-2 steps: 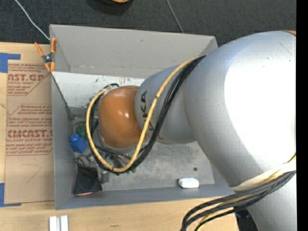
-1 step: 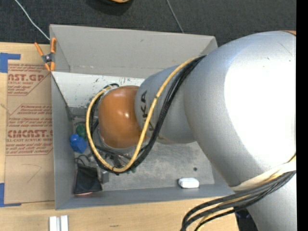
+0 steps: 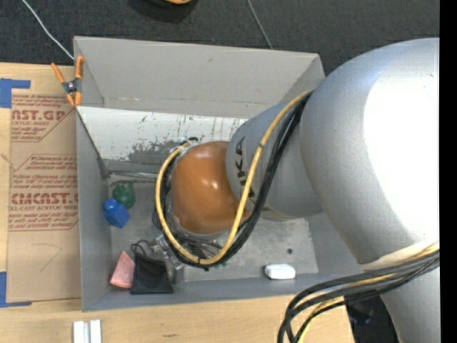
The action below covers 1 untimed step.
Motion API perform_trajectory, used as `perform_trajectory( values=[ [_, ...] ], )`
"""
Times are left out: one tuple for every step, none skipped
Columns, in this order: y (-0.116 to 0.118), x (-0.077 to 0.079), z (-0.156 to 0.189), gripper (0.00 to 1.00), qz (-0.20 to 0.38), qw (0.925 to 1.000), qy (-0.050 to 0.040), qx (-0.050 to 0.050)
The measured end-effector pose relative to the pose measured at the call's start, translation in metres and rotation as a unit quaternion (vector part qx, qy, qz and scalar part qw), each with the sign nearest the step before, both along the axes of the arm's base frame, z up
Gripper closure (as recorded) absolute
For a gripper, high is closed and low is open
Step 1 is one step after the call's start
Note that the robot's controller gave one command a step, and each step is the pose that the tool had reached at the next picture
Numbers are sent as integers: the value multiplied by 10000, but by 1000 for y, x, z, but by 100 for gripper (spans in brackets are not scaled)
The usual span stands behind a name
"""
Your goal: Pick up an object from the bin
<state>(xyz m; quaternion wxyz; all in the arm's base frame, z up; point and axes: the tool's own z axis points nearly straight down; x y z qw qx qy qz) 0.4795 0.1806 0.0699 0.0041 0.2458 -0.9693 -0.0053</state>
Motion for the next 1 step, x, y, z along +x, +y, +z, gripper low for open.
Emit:
perform_trajectory(
  values=[
    [-3, -1, 0, 100, 14, 10000, 2, -3]
  ],
)
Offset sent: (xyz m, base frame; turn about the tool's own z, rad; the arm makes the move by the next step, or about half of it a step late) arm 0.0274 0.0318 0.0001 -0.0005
